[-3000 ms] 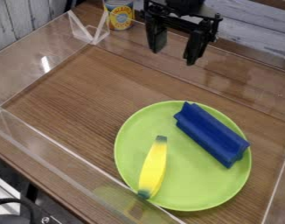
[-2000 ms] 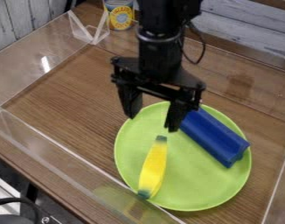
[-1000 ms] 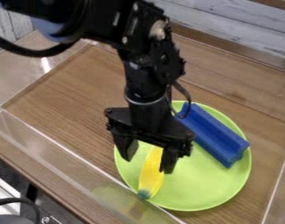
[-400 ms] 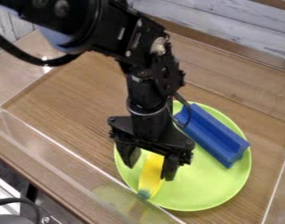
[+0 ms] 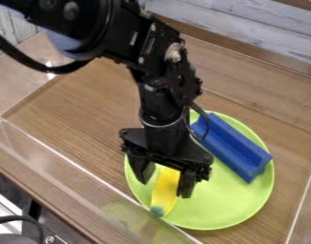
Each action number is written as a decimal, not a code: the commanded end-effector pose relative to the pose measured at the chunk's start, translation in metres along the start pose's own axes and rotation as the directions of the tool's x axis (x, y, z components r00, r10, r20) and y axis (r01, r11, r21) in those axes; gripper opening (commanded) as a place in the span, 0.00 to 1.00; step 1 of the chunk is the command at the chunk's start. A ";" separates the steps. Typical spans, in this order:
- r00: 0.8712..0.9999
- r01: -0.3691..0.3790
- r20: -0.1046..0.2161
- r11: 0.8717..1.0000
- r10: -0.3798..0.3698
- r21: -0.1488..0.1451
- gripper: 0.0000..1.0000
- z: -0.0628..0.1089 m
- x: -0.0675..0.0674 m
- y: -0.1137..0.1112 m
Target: Remove the banana from inside the green plate and put it on the table
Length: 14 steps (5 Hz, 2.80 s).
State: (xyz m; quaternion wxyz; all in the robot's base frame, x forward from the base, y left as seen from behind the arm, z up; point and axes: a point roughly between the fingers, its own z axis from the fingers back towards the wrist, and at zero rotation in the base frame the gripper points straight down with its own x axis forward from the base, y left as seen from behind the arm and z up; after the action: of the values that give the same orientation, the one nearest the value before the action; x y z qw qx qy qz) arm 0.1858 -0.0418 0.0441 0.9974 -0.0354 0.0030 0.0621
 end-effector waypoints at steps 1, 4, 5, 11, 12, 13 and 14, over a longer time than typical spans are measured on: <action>1.000 -0.005 0.012 1.000 0.005 -0.006 1.00 0.002 0.003 0.001; 1.000 0.000 0.000 1.000 0.000 -0.014 1.00 0.001 0.003 0.000; 1.000 0.001 -0.004 1.000 -0.001 -0.017 1.00 0.001 0.003 0.000; 1.000 0.028 -0.008 1.000 -0.028 -0.014 0.00 0.004 0.011 -0.001; 0.999 0.032 -0.012 0.999 -0.032 -0.010 0.00 0.009 0.012 -0.001; 0.999 0.029 -0.017 1.000 -0.029 -0.008 0.00 0.015 0.013 -0.002; 0.999 0.029 -0.015 1.000 -0.029 -0.008 0.00 0.022 0.017 -0.004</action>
State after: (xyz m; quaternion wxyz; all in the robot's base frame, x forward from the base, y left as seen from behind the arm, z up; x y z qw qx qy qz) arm 0.1946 -0.0422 0.0556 0.9976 -0.0364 0.0355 0.0476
